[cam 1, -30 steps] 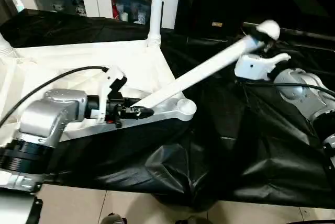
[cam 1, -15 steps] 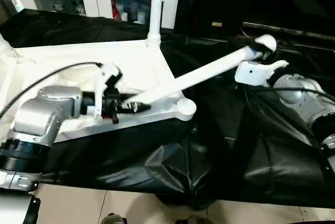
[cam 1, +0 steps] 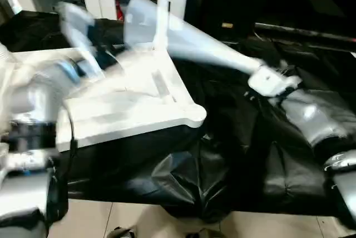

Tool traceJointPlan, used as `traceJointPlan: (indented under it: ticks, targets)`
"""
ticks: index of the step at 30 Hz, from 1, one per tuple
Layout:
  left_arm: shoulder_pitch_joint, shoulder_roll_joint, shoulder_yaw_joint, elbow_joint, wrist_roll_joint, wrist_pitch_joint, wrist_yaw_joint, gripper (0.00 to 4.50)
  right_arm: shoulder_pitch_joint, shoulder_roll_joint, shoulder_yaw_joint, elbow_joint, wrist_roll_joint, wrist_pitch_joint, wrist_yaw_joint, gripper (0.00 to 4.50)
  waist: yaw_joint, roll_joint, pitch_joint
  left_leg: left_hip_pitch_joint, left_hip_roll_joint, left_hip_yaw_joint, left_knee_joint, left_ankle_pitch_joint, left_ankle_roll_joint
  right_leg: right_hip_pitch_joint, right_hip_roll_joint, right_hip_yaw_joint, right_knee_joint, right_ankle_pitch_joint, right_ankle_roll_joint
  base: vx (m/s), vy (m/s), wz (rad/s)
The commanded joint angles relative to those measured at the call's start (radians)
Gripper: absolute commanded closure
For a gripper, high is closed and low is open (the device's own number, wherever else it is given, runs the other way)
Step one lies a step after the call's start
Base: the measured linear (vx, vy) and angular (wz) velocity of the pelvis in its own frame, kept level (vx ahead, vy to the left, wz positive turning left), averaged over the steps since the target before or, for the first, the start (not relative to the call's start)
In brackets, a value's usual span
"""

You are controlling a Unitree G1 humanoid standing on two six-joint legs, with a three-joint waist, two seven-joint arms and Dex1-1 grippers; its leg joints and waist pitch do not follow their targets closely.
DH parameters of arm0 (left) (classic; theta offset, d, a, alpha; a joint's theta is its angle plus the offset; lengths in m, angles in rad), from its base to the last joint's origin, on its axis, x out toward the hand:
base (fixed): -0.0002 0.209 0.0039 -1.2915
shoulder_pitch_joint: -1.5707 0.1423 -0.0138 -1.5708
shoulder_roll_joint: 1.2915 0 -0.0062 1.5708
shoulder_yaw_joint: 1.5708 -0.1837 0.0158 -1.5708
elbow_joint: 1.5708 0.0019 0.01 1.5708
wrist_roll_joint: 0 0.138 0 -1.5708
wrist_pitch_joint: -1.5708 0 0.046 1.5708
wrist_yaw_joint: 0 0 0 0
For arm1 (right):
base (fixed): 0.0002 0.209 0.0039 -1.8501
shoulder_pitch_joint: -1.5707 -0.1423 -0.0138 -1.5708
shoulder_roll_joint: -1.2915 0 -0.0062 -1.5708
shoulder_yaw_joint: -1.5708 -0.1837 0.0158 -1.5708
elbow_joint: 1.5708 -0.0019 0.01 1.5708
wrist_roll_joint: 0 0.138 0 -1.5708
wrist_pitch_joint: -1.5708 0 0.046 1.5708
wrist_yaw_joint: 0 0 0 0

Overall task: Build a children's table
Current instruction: Insert table leg to table base

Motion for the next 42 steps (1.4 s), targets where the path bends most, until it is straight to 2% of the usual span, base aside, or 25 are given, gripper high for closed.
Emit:
traceJointPlan:
  ticks: [1, 5, 6, 7, 9, 10, 11, 13, 14, 15, 18, 19, 20, 21, 22, 24, 25, 27, 29, 31, 32, 34, 37, 40, 42]
  targets:
    - [-0.024, -0.024, 0.026, 0.077, 0.026, -0.054, 0.106, 2.13, -0.004, 0.006, -0.078, 0.015, 0.086, 0.059, 0.031, 2.55, 0.004, 0.011, -0.078, 0.010, 0.007, -0.003, -0.052, -0.161, 0.041, 0.062, -0.035, 0.045, -0.059, 0.007, -0.218, 0.000, 0.000, 0.00]
    - [-0.038, -0.046, 0.048, 0.127, 0.034, -0.087, 0.167, 2.13, 0.002, 0.076, -0.202, 0.013, 0.251, 0.179, 0.129, 2.59, 0.008, 0.014, -0.079, 0.013, 0.014, -0.006, -0.056, -0.168, 0.056, 0.062, -0.044, 0.045, -0.059, 0.006, -0.238, 0.000, 0.000, 0.00]
    - [-0.036, -0.052, 0.041, 0.123, 0.040, -0.086, 0.168, 2.13, -0.001, 0.095, -0.233, 0.007, 0.300, 0.203, 0.171, 2.59, 0.008, 0.014, -0.079, 0.013, 0.014, -0.006, -0.056, -0.168, 0.056, 0.062, -0.044, 0.045, -0.059, 0.006, -0.238, 0.000, 0.000, 0.00]
    - [-0.030, -0.063, 0.027, 0.114, 0.048, -0.081, 0.167, 2.13, -0.005, 0.125, -0.280, -0.008, 0.379, 0.233, 0.234, 2.59, 0.008, 0.014, -0.079, 0.014, 0.014, -0.004, -0.056, -0.176, 0.072, 0.063, -0.044, 0.045, -0.059, 0.013, -0.249, 0.000, 0.000, 0.00]
    - [-0.015, -0.088, -0.024, 0.097, 0.086, -0.088, 0.165, 2.13, -0.002, 0.173, -0.326, -0.059, 0.495, 0.297, 0.340, 2.59, 0.013, 0.016, -0.080, 0.012, 0.019, -0.006, -0.056, -0.152, 0.084, 0.064, -0.050, 0.044, -0.057, 0.028, -0.270, 0.000, 0.000, 0.00]
    - [0.000, -0.105, -0.080, 0.078, 0.119, -0.087, 0.155, 2.13, 0.004, 0.214, -0.355, -0.126, 0.602, 0.424, 0.466, 2.60, 0.013, 0.017, -0.079, 0.013, 0.020, -0.007, -0.058, -0.141, 0.098, 0.067, -0.048, 0.044, -0.059, 0.047, -0.275, 0.000, 0.000, 0.00]
    - [0.000, -0.105, -0.080, 0.078, 0.119, -0.087, 0.155, 2.13, 0.004, 0.214, -0.355, -0.126, 0.602, 0.424, 0.466, 2.60, 0.014, 0.018, -0.080, 0.013, 0.023, -0.009, -0.058, -0.135, 0.105, 0.069, -0.050, 0.044, -0.056, 0.057, -0.280, 0.000, 0.000, 0.00]
    - [0.008, -0.128, -0.138, 0.063, 0.148, -0.092, 0.143, 2.13, 0.028, 0.246, -0.349, -0.234, 0.713, 0.585, 0.617, 2.60, 0.019, 0.017, -0.079, 0.013, 0.022, -0.009, -0.059, -0.113, 0.119, 0.072, -0.049, 0.043, -0.058, 0.081, -0.293, 0.000, 0.000, 0.00]
    - [0.004, -0.147, -0.166, 0.056, 0.145, -0.079, 0.129, 2.13, 0.056, 0.256, -0.321, -0.325, 0.780, 0.700, 0.730, 2.60, 0.022, 0.020, -0.081, 0.013, 0.025, -0.011, -0.059, -0.108, 0.117, 0.070, -0.053, 0.043, -0.056, 0.089, -0.298, 0.000, 0.000, 0.00]
    - [-0.001, -0.159, -0.178, 0.048, 0.136, -0.071, 0.114, 2.13, 0.069, 0.257, -0.306, -0.361, 0.805, 0.753, 0.782, 2.60, 0.025, 0.019, -0.081, 0.015, 0.025, -0.010, -0.059, -0.106, 0.117, 0.071, -0.053, 0.043, -0.058, 0.092, -0.299, 0.000, 0.000, 0.00]
    - [-0.007, -0.179, -0.196, 0.028, 0.110, -0.045, 0.080, 2.13, 0.091, 0.255, -0.285, -0.423, 0.863, 0.862, 0.867, 2.60, 0.037, 0.020, -0.078, 0.017, 0.027, -0.010, -0.063, -0.129, 0.074, 0.066, -0.059, 0.043, -0.063, 0.032, -0.299, 0.000, 0.000, 0.00]
    - [-0.011, -0.195, -0.211, -0.001, 0.076, -0.010, 0.042, 2.13, 0.100, 0.253, -0.280, -0.457, 0.912, 0.950, 0.923, 2.60, 0.037, 0.019, -0.077, 0.017, 0.025, -0.010, -0.064, -0.138, 0.066, 0.069, -0.057, 0.042, -0.064, 0.017, -0.295, 0.000, 0.000, 0.00]
    - [-0.014, -0.208, -0.216, -0.027, 0.043, 0.029, 0.012, 2.13, 0.106, 0.248, -0.280, -0.480, 0.948, 1.011, 0.964, 2.60, 0.042, 0.011, -0.077, 0.018, 0.027, -0.009, -0.064, -0.141, 0.055, 0.069, -0.059, 0.042, -0.066, -0.005, -0.291, 0.000, 0.000, 0.00]
    - [-0.014, -0.208, -0.216, -0.027, 0.043, 0.029, 0.012, 2.13, 0.106, 0.248, -0.280, -0.480, 0.948, 1.011, 0.964, 2.60, 0.046, 0.014, -0.075, 0.019, 0.027, -0.008, -0.064, -0.143, 0.049, 0.069, -0.058, 0.042, -0.065, -0.013, -0.292, 0.000, 0.000, 0.00]
    - [-0.014, -0.226, -0.227, -0.069, 0.000, 0.087, -0.030, 2.13, 0.119, 0.239, -0.281, -0.527, 0.996, 1.104, 1.009, 2.60, 0.055, 0.013, -0.073, 0.018, 0.028, -0.006, -0.065, -0.147, 0.033, 0.066, -0.059, 0.041, -0.069, -0.051, -0.278, 0.000, 0.000, 0.00]
    - [-0.009, -0.231, -0.245, -0.100, -0.024, 0.117, -0.062, 2.13, 0.131, 0.228, -0.275, -0.561, 1.013, 1.146, 1.026, 2.60, 0.062, 0.012, -0.072, 0.019, 0.030, -0.005, -0.065, -0.151, 0.022, 0.063, -0.061, 0.042, -0.071, -0.077, -0.269, 0.000, 0.000, 0.00]
    - [-0.002, -0.233, -0.260, -0.129, -0.056, 0.153, -0.091, 1.85, 0.141, 0.220, -0.276, -0.599, 1.038, 1.196, 1.032, 2.60, 0.068, 0.012, -0.071, 0.019, 0.029, -0.005, -0.066, -0.155, 0.009, 0.061, -0.062, 0.043, -0.074, -0.109, -0.248, 0.000, 0.000, 0.00]
    - [0.003, -0.235, -0.264, -0.147, -0.081, 0.176, -0.110, 1.78, 0.146, 0.215, -0.276, -0.618, 1.049, 1.218, 1.036, 2.61, 0.070, 0.011, -0.070, 0.017, 0.028, -0.006, -0.068, -0.160, 0.001, 0.061, -0.062, 0.042, -0.077, -0.133, -0.233, 0.000, 0.000, 0.00]
    - [0.010, -0.253, -0.254, -0.188, -0.144, 0.236, -0.127, 1.65, 0.155, 0.203, -0.271, -0.661, 1.062, 1.263, 1.041, 2.61, 0.070, 0.004, -0.070, 0.017, 0.025, -0.006, -0.067, -0.166, -0.011, 0.060, -0.062, 0.044, -0.082, -0.173, -0.210, 0.000, 0.000, 0.00]
    - [0.011, -0.256, -0.252, -0.194, -0.152, 0.245, -0.127, 1.39, 0.157, 0.201, -0.269, -0.668, 1.063, 1.270, 1.042, 2.61, 0.069, 0.004, -0.070, 0.015, 0.023, -0.008, -0.067, -0.156, -0.012, 0.058, -0.063, 0.044, -0.084, -0.184, -0.198, 0.000, 0.000, 0.00]
    - [0.015, -0.268, -0.258, -0.204, -0.148, 0.255, -0.123, 1.34, 0.164, 0.194, -0.263, -0.693, 1.070, 1.297, 1.047, 2.61, 0.066, -0.005, -0.070, 0.014, 0.022, -0.008, -0.068, -0.156, -0.011, 0.059, -0.062, 0.043, -0.089, -0.200, -0.186, 0.000, 0.000, 0.00]
    - [0.020, -0.276, -0.264, -0.210, -0.142, 0.262, -0.121, 1.30, 0.171, 0.189, -0.257, -0.716, 1.075, 1.321, 1.049, 2.61, 0.067, -0.002, -0.070, 0.013, 0.023, -0.009, -0.068, -0.143, -0.008, 0.060, -0.063, 0.044, -0.089, -0.207, -0.174, 0.000, 0.000, 0.00]
    - [0.022, -0.283, -0.274, -0.211, -0.141, 0.266, -0.118, 0.87, 0.177, 0.183, -0.247, -0.741, 1.073, 1.338, 1.048, 2.61, 0.067, -0.003, -0.070, 0.013, 0.023, -0.009, -0.069, -0.130, -0.007, 0.058, -0.062, 0.044, -0.088, -0.194, -0.166, 0.000, 0.000, 0.00]
    - [0.024, -0.286, -0.281, -0.221, -0.147, 0.273, -0.107, 0.72, 0.180, 0.181, -0.245, -0.759, 1.077, 1.350, 1.037, 2.61, 0.066, -0.005, -0.070, 0.011, 0.022, -0.010, -0.069, -0.127, -0.007, 0.060, -0.061, 0.043, -0.089, -0.197, -0.159, 0.000, 0.000, 0.00]
    - [0.025, -0.287, -0.288, -0.222, -0.134, 0.266, -0.098, 0.44, 0.181, 0.179, -0.240, -0.765, 1.072, 1.350, 1.038, 2.61, 0.065, -0.004, -0.070, 0.013, 0.023, -0.010, -0.069, -0.130, -0.009, 0.058, -0.062, 0.043, -0.090, -0.203, -0.157, 0.000, 0.000, 0.00]
